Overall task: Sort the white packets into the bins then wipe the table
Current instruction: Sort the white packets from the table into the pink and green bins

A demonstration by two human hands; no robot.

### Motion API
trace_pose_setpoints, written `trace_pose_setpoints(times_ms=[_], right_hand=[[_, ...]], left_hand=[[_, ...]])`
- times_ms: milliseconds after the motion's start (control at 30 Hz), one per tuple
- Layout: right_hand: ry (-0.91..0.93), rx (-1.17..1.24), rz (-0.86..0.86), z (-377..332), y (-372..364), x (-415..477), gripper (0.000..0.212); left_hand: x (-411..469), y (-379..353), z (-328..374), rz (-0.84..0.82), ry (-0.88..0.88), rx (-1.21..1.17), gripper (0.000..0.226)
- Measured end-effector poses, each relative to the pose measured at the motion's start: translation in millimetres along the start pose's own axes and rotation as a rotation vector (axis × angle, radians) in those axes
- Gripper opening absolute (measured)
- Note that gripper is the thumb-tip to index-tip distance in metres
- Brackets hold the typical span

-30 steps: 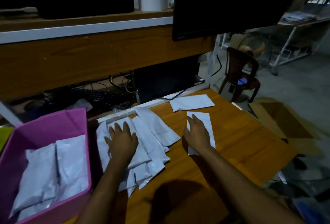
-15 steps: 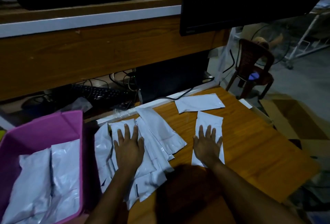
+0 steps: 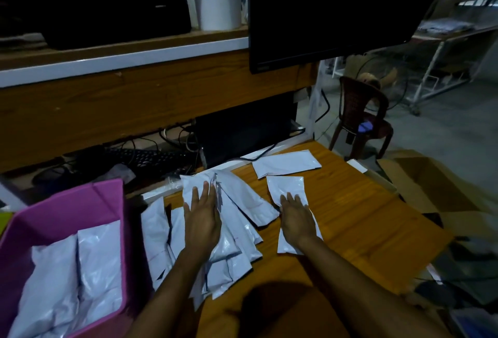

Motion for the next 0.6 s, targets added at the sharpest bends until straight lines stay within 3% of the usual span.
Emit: trace_pose_setpoints(times_ms=[300,600], right_hand=[[0.116,0.256,0.326,-49.2,80.7,-96.7,0.046],[0.261,0.429,0.455,-103.0,84.8,-218.4,0.048]], left_hand=[[-67.1,68.0,49.4,0.172,-0.166,-0.103,0.051],[-170.6,129.1,58.6,0.236,-0.180,-0.160,0.050]])
Point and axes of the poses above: each hand's wrist, its own x-axis towards the middle knuckle, its own y-axis out of the back of the hand, z = x × y, the point moved 7 cm from there along x, towards the middle knuckle, and after that the axes turned 8 degrees about -z, right-handed, at the moved point
